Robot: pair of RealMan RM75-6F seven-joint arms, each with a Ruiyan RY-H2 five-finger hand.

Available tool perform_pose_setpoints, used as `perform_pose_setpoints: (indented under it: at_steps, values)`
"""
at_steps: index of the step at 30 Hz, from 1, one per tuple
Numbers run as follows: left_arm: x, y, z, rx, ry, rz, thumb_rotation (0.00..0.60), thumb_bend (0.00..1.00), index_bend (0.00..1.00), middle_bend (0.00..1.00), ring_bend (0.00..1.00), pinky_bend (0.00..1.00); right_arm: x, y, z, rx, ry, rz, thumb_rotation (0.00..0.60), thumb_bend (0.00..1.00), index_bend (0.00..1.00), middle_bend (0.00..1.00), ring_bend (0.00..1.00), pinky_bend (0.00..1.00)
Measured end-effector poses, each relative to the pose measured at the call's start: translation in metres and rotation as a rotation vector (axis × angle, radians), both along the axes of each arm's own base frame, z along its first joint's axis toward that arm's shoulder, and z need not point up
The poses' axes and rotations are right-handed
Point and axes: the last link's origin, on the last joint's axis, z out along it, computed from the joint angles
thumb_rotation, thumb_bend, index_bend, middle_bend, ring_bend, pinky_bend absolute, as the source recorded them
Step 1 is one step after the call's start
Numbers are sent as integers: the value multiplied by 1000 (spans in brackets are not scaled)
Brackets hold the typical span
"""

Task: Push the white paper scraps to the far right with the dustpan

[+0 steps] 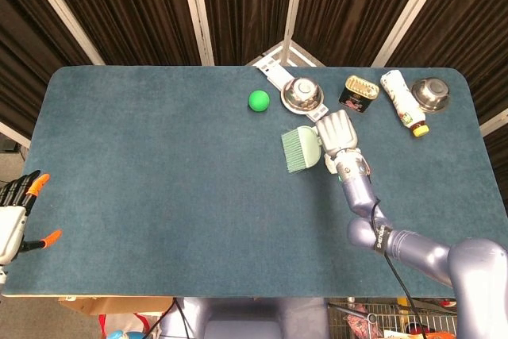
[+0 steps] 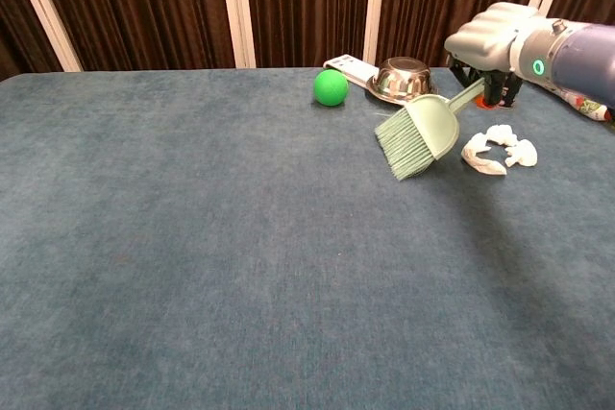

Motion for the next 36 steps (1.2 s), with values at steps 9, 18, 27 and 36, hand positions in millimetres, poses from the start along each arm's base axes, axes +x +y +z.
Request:
perform_pose_setpoints:
  at_steps: [9,18,27,36]
  values:
    - [0,0,1,3,-1,-1,600,0,0,0,0,0,-25,-10,39,-108,145,-14,600,606,823,958,1000,945]
    - [2,0,0,1,-2,-9,600,0,0,0,0,0,-53,-9,90,-214,262,-58,600,607,824,958,1000,946]
    - [5,2,-3,-8,-1,-18,600,0,0,0,0,0,-32,7,100,-195,194,3,600,607,823,958,1000,947]
    - [5,2,-4,-10,-1,-20,600,0,0,0,0,0,0,34,76,-74,135,119,600,606,823,958,1000,946]
